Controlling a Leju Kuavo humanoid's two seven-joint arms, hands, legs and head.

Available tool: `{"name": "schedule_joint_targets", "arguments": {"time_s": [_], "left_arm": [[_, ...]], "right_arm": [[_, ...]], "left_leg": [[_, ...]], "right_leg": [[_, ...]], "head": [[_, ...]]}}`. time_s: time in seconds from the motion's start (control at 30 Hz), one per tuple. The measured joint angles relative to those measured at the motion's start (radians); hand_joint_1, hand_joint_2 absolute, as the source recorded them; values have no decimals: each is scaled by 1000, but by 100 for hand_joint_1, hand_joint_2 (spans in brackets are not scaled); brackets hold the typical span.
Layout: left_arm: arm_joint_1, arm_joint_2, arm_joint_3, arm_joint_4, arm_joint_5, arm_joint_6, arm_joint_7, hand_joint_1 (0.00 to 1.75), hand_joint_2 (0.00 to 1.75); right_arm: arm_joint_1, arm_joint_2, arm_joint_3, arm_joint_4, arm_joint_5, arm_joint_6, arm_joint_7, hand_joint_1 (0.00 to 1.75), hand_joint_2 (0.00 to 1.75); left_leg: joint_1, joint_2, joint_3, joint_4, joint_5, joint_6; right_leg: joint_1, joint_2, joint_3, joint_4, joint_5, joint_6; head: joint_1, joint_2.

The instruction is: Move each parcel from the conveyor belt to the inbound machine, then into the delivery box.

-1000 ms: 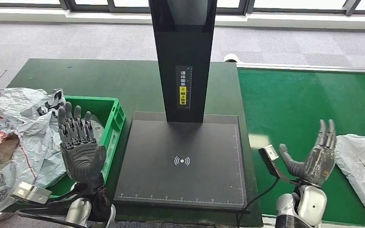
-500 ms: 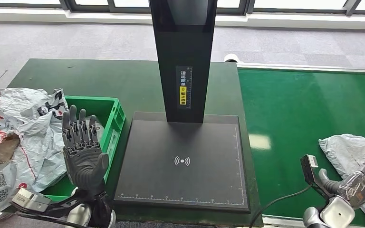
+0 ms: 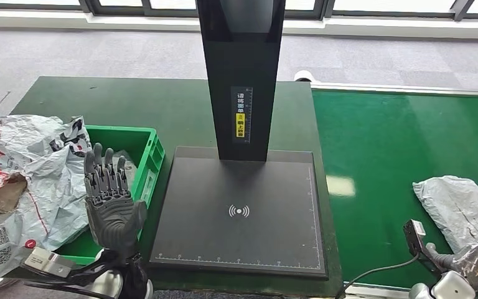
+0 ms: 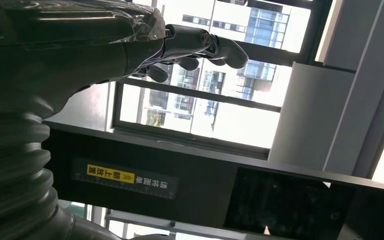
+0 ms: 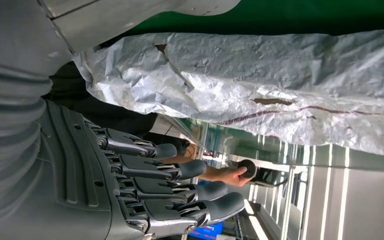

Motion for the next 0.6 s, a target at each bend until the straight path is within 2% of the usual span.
{"name": "schedule_joint_targets", "arguments": {"time_s": [0.43, 0.5, 0.6], "left_arm": [[10, 0, -2, 7, -7, 12, 0, 0, 175], [11, 0, -3, 9, -13, 25, 0, 0, 175], [14, 2, -13, 15, -20, 43, 0, 0, 175]], "right_arm": [[-20, -17, -9, 65, 0, 5, -2, 0, 175], [-25, -19, -14, 72, -4, 25, -30, 0, 175], [-31, -19, -41, 83, -18, 69, -117, 0, 175]], "left_leg": [[0, 0, 0, 0, 0, 0], [0, 0, 0, 0, 0, 0], [0, 0, 0, 0, 0, 0]], "right_leg": [[0, 0, 0, 0, 0, 0], [0, 0, 0, 0, 0, 0], [0, 0, 0, 0, 0, 0]], "head": [[0, 0], [0, 0], [0, 0]]}}
